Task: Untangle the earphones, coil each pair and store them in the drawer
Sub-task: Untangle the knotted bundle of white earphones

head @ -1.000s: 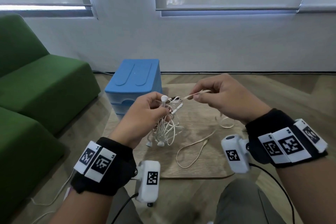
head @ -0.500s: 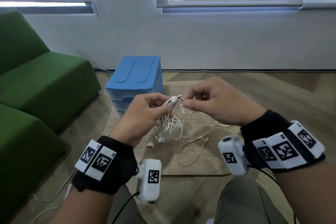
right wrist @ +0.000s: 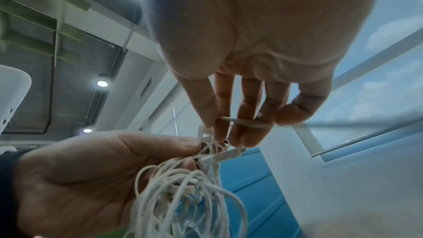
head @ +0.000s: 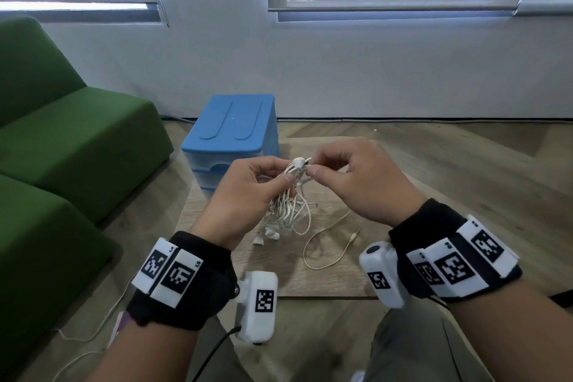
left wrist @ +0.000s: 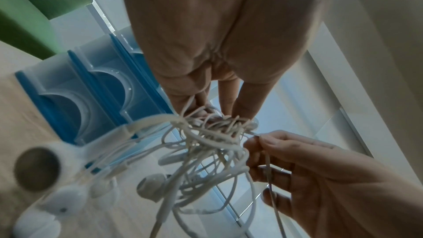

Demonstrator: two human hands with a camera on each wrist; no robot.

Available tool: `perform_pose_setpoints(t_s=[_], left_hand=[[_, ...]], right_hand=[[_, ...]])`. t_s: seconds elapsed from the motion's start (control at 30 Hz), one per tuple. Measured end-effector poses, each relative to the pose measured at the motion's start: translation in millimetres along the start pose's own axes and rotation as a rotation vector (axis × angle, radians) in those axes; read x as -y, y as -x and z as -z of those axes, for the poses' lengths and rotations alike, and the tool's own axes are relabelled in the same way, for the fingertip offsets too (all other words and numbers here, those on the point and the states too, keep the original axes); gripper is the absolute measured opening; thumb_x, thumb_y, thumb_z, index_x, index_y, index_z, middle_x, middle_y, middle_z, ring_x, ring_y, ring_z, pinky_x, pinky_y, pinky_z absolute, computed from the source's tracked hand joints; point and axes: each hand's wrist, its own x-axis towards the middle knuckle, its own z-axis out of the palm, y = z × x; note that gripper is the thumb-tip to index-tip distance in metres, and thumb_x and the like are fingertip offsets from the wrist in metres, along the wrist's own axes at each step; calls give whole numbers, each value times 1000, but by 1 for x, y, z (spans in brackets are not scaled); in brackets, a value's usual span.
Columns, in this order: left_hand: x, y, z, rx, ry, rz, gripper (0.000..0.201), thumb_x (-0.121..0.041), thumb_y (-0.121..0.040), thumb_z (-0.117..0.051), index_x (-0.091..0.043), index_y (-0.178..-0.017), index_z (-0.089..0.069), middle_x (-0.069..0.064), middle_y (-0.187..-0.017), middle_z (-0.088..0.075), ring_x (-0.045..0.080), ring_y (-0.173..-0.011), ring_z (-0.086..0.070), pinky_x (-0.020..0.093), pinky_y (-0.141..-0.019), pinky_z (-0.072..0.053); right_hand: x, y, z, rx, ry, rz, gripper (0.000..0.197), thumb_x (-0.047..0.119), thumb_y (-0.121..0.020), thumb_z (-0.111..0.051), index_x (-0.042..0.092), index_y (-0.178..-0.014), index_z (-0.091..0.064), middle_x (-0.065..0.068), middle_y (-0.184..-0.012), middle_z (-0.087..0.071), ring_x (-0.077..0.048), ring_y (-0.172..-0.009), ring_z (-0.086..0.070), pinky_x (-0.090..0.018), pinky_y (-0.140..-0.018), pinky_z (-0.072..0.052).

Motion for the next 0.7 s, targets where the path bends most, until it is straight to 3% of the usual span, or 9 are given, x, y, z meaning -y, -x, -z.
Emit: perform_pose_setpoints(t_s=[0.13, 0.23, 0.37, 0.43, 0.5, 0.6, 0.7], left_hand=[[2, 0, -2, -7, 5, 13, 10, -12, -96, -73, -10, -102, -80, 20, -89, -77, 19, -78, -70, 30, -76, -57], [4, -1, -1, -2, 37, 29, 9, -9, -95, -72, -7, -99, -80, 20, -89, -77, 19, -78, -70, 25, -73, -56], [7, -2, 0, 25, 107, 47, 13, -9, -100, -66, -5, -101, -79, 17, -91, -75, 22, -85, -69, 28, -78, -56], [7, -1, 0, 36, 116, 46, 16, -10, -102, -64, -5, -103, -79, 16, -92, -75, 22, -86, -69, 30, -80, -55], [7, -1, 0, 38, 117, 49, 18, -12, -102, -63, -5, -105, -78, 16, -92, -75, 20, -84, -69, 28, -78, -55], [7, -2, -1, 42, 118, 65, 18, -8, -102, -61, -5, -105, -79, 20, -94, -75, 22, -85, -69, 34, -82, -55], [4, -2, -3, 66, 118, 81, 23, 5, -96, -61, -4, -105, -79, 32, -104, -73, 26, -87, -69, 41, -87, -55]], right_hand=[[0, -1, -2, -63, -22, 13, 4, 19, -85, -80, 23, -83, -80, 9, -67, -72, -7, -65, -68, -30, -65, -55], [1, -2, -5, -81, -27, 35, 5, 16, -84, -80, 20, -83, -81, 13, -67, -71, -3, -65, -66, -17, -63, -49], [5, -3, -6, -35, 41, 72, 6, 16, -85, -77, 20, -84, -81, 12, -74, -73, -2, -73, -68, -17, -69, -50], [8, -3, -4, -3, 128, 100, 7, 17, -85, -75, 21, -83, -80, 20, -67, -64, 3, -69, -60, -11, -66, -42], [11, -4, -1, 15, 220, 109, 9, 17, -85, -73, 23, -83, -78, 21, -65, -54, 1, -66, -53, -17, -65, -39], [15, -6, -2, 31, 302, 104, 10, 19, -86, -70, 24, -81, -76, 11, -72, -63, -11, -71, -58, -36, -70, -51], [18, -7, -4, 51, 337, 107, 9, 20, -86, -70, 23, -81, -76, 7, -76, -68, -16, -74, -61, -40, -70, -53]])
